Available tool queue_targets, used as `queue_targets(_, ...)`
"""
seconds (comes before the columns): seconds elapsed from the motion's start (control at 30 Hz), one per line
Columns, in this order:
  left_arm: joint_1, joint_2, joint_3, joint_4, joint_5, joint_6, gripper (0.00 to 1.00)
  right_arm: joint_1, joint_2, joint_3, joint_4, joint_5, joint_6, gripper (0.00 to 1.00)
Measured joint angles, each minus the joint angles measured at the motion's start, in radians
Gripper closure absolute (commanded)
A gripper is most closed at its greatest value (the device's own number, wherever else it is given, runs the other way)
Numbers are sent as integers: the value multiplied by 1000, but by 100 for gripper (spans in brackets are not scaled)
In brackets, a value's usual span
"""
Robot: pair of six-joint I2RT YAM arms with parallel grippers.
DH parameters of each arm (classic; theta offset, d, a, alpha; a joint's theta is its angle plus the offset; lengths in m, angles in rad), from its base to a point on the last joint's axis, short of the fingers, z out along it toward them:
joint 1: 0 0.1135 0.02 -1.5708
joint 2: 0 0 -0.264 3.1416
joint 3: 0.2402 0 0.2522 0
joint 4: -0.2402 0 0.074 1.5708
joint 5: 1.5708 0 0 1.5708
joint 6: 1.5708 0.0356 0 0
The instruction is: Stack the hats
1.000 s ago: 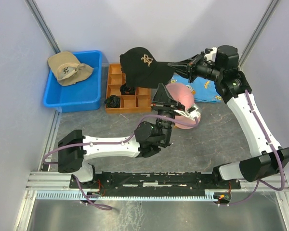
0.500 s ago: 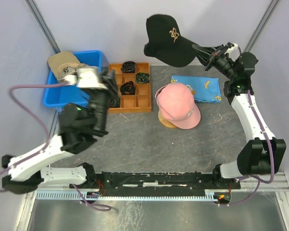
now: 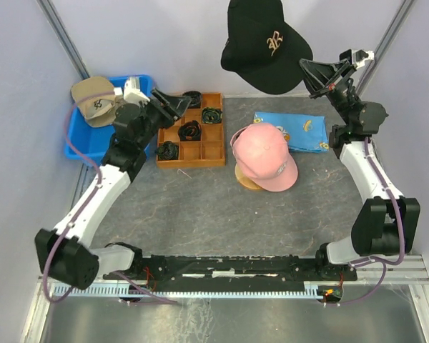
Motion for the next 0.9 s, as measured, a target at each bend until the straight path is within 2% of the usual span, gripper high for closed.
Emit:
queue_targets(0.1, 109, 58, -188, 217, 183, -257, 23, 0, 7, -35, 69, 23, 1, 100)
queue_targets(0.2, 141, 172, -298, 486, 326, -517, 20, 7, 10, -72, 113, 39, 2, 100)
queue_targets(0.4, 127, 375, -299, 995, 485, -913, 16, 48, -1, -169, 124, 3, 3, 100)
queue_targets(0.57, 110, 517, -259, 1353, 495, -1172, 10, 60, -44, -297, 119, -40, 4, 100)
queue_targets(0.67, 88, 570, -255, 1454, 462, -1252, 9, 60, -59, -327, 118, -52, 4, 100)
queue_targets(0.9, 6, 618, -196, 1506, 372, -1318, 8, 60, -74, -328, 118, -71, 4, 100)
